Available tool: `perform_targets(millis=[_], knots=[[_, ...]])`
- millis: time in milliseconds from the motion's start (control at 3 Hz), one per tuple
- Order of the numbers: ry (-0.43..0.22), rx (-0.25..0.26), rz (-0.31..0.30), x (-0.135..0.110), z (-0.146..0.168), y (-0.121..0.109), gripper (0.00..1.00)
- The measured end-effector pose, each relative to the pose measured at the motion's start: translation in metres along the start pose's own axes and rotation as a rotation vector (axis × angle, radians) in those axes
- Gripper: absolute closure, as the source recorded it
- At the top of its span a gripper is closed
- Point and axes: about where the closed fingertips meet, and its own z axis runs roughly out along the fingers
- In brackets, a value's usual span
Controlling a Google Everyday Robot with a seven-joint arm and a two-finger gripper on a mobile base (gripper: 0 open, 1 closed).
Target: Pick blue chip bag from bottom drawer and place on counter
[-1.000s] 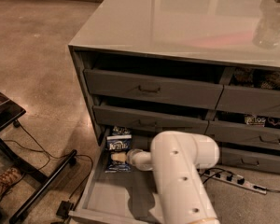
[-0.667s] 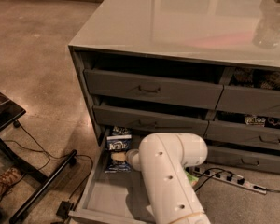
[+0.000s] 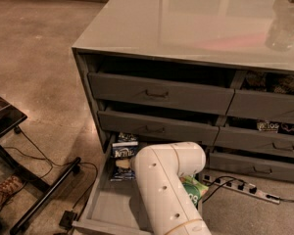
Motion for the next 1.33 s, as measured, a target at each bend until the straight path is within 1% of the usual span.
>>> perform_targets(millis=[333, 667, 1333], knots=[[0.032, -0.007, -0.001, 0.002, 0.0106, 0.003, 0.18], [0.034, -0.008, -0.001, 0.0014, 0.0112, 0.0035, 0.43], [0.029, -0.011, 0.0, 0.0002, 0.0082, 0.0043, 0.88]])
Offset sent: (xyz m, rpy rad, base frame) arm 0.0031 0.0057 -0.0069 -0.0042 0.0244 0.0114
